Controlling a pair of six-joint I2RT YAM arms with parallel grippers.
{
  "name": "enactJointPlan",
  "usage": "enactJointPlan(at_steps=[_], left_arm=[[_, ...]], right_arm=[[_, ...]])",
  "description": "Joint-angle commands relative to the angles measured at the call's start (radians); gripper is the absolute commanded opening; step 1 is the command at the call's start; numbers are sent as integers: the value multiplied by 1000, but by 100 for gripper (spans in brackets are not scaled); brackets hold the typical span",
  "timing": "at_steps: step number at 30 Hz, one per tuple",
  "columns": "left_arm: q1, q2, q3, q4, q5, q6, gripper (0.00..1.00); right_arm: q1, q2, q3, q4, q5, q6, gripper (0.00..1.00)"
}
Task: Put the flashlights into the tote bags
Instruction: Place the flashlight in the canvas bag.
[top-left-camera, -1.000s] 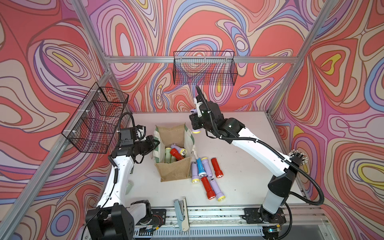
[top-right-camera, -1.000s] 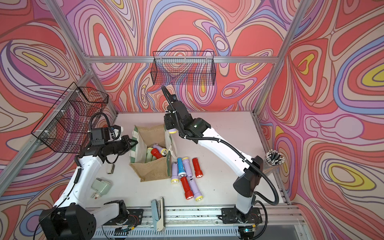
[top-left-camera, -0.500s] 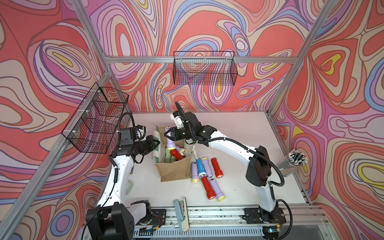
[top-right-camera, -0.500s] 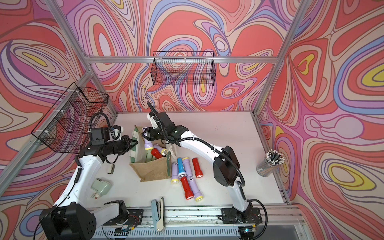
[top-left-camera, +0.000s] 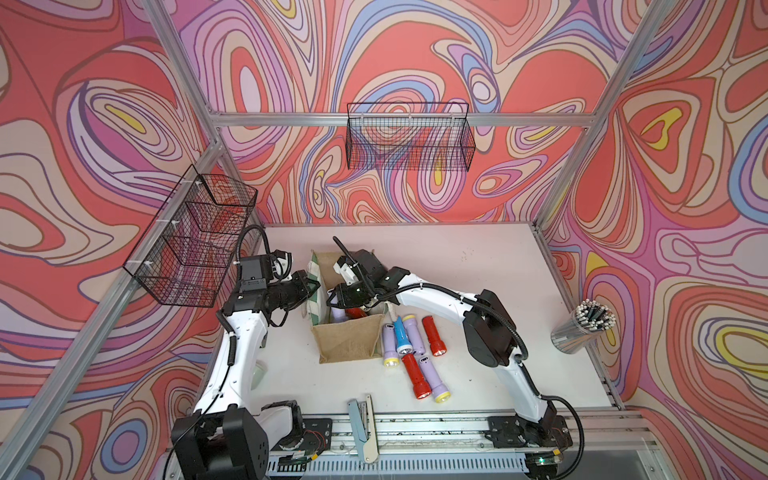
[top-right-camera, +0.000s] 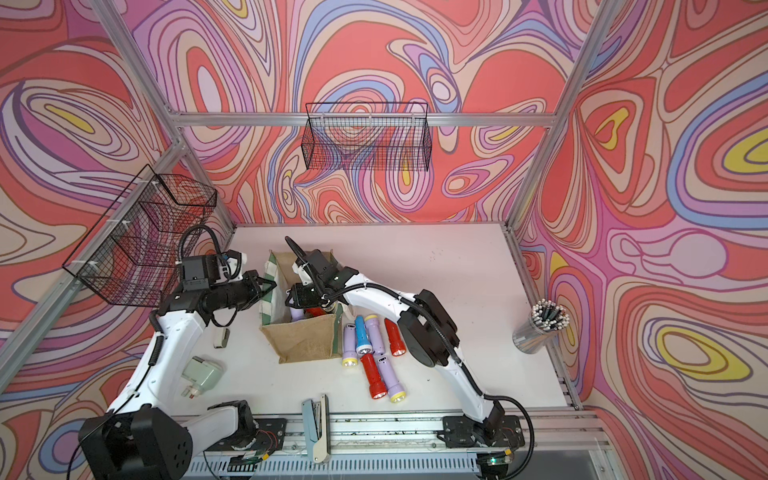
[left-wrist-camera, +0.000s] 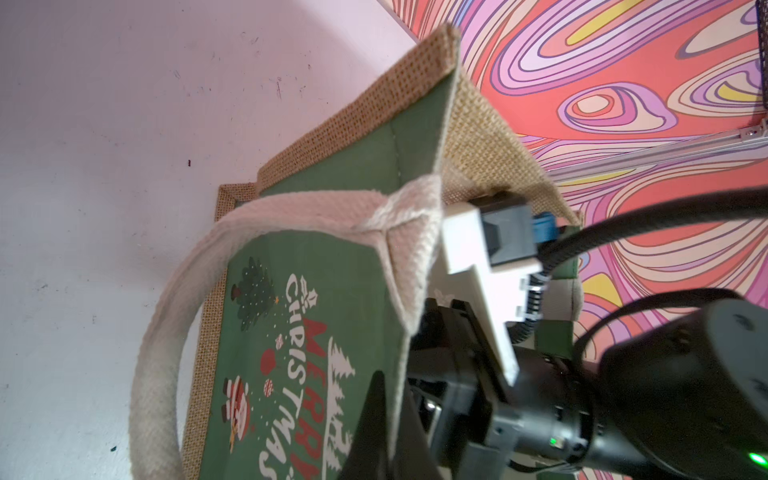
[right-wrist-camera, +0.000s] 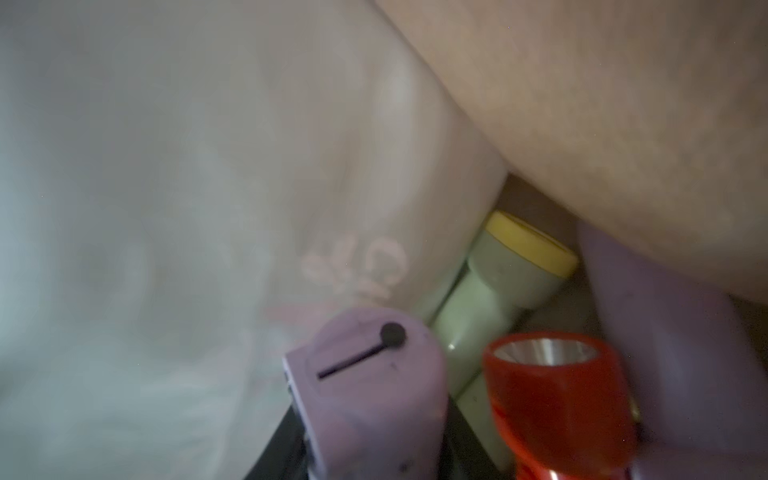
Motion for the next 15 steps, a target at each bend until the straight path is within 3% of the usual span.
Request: enactJointPlan(at_steps=[1,9,15], left_arm=[[4,-13,-8,31,9,6,0],[6,-10,-10,32,12,4,0],[5,-9,-13,34,14,3,0]], right_arm=[[2,36,14,-82,82,35,15],[3,61,43,-150,181,23,20],[3,50,93,-217,238,-22,41]])
